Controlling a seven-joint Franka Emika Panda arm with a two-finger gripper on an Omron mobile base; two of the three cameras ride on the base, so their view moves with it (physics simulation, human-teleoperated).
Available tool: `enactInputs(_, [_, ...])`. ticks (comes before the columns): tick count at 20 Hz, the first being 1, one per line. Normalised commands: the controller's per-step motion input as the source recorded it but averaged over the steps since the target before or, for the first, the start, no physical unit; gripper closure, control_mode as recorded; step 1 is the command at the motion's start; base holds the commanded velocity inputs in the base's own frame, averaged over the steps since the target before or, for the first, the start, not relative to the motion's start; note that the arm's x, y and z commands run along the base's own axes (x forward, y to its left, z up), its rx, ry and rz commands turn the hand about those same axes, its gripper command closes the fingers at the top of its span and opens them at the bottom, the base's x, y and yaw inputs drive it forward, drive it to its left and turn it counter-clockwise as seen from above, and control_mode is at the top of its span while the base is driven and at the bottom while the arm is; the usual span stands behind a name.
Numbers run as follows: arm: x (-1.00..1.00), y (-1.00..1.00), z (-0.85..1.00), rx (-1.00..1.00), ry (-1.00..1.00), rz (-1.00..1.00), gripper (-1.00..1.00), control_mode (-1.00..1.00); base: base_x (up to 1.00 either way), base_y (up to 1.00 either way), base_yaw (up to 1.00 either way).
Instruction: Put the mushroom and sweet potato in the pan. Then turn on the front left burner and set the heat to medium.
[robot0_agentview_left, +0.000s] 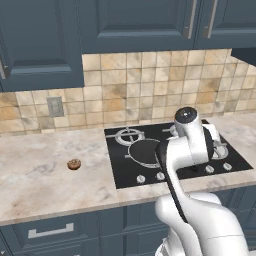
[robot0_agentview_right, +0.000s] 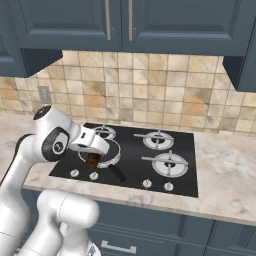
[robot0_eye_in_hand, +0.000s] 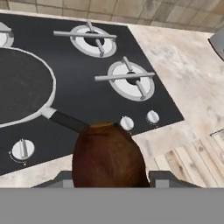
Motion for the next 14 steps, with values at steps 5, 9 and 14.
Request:
enactInputs(5, [0.24, 0.00, 0.00, 0.03, 0.03, 0.08, 1.00, -1.00, 0.00, 0.00, 0.00])
enactInputs(9, [0.42, 0.00, 0.01, 0.10, 0.13, 0.25, 1.00, -1.00, 0.00, 0.00, 0.00])
enactInputs(14, [0.29, 0.00, 0.11, 0.09, 0.20, 0.26, 1.00, -1.00, 0.00, 0.00, 0.00])
